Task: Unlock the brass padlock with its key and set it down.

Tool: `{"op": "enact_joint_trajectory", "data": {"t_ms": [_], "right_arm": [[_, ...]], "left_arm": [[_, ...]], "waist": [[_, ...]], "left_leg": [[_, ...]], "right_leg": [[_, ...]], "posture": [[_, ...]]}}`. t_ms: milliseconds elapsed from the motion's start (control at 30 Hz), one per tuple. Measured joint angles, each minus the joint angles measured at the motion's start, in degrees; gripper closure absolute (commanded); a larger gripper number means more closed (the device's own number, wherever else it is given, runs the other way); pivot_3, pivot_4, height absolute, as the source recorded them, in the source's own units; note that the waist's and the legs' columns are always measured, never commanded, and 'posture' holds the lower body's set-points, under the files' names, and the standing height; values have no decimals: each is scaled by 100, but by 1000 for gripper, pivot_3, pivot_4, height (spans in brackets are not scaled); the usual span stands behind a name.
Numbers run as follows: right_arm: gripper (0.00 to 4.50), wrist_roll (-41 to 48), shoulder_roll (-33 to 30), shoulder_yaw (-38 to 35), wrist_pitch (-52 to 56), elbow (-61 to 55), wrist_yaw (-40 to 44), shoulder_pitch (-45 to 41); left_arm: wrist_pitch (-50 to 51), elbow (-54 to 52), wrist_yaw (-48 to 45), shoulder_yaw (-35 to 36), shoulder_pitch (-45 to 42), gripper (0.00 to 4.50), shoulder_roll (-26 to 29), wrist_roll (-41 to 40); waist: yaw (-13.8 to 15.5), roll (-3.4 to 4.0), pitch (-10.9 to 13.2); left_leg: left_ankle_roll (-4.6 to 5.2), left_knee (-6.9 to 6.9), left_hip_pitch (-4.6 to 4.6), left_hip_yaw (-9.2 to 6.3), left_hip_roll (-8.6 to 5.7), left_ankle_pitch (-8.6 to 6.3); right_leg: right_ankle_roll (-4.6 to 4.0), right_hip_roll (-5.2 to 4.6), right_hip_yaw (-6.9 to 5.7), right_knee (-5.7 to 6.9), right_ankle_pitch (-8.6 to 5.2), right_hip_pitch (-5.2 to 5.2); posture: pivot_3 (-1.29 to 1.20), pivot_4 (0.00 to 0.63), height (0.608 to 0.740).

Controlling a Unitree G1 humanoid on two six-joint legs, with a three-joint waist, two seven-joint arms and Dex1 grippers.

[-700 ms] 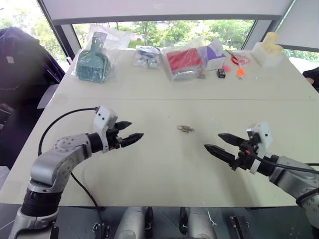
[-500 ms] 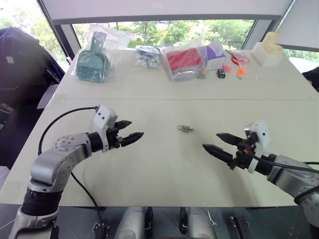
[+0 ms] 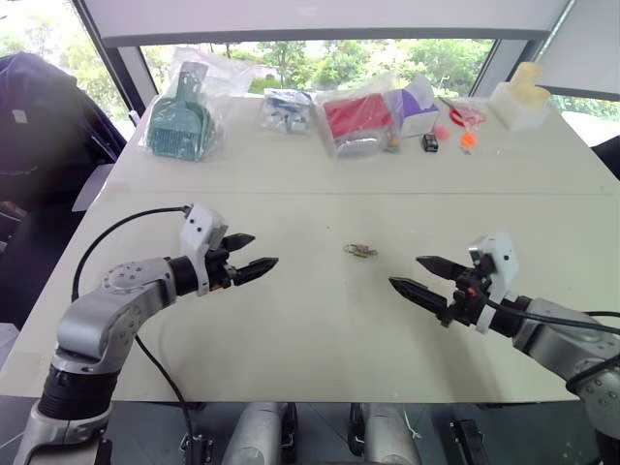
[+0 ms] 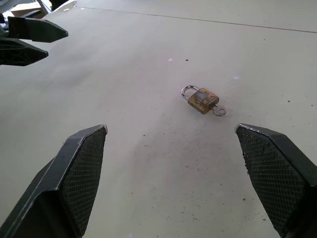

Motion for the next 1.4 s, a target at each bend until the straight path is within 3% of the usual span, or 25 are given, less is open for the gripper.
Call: {"op": "enact_joint_trajectory", "data": {"t_ms": [267, 467, 567, 667, 767, 900, 1167, 1400], "right_arm": [[201, -2, 5, 9, -1, 26, -22, -6], [201, -55, 128, 80, 28, 25, -251, -125], [201, -258, 344, 223, -22, 22, -468, -21], [201, -485, 675, 303, -126, -24, -742, 150], [201, -703, 908, 370, -219, -176, -1013, 463], [201, -857, 1153, 314, -297, -418, -1314, 782], [201, -894, 2045, 318, -399, -1926, -2273, 2281], [201, -924, 2024, 750, -1104, -2412, -2850, 3446]], "left_arm": [[-97, 207, -280, -142, -231, 679, 215, 146], [-789, 1703, -1620, -886, -2036, 679, 468, 654], [-1626, 3192, -2646, -1600, -3391, 679, 26, 1205], [-2763, 5106, -3537, -2182, -4563, 679, -888, 1831], [-4023, 6898, -3831, -2545, -5203, 679, -1782, 2439], [-5226, 8545, -3923, -2514, -5480, 679, -2299, 2939], [-5828, 9808, -2616, -2481, -5625, 679, -3072, 3965], [-5738, 9892, -2297, -2359, -5624, 679, -3426, 4401]], "waist": [[11, 0, 0], [37, -3, 1], [42, -9, 3], [36, -11, 4], [-21, -17, 8], [-156, -27, 15], [-8, -32, 17], [12, -33, 14]], "left_leg": [[-2, 0, 1, 1, 0, 1], [6, 0, -4, 1, -3, 8], [-4, 2, -7, 5, -9, 25], [17, 12, -7, 7, -12, 14], [54, 16, -9, 17, -11, -9], [54, 15, -21, 21, -5, -8], [61, 30, -20, 8, -3, -13], [65, 31, -11, 4, -3, -16]], "right_leg": [[0, 1, -1, 1, 0, 0], [0, 3, -3, 1, 0, -1], [1, 0, -3, -9, 1, 4], [3, -1, -3, -14, 0, 14], [5, -5, 3, -14, 0, 6], [8, -3, 10, 7, 2, -23], [8, -7, 2, 0, 1, -5], [7, -10, 1, -6, 0, 9]], "posture": [[0, 150, 735], [0, 150, 735], [0, 150, 735], [0, 150, 735], [0, 150, 735], [0, 150, 735], [0, 150, 735], [0, 150, 735]]}}
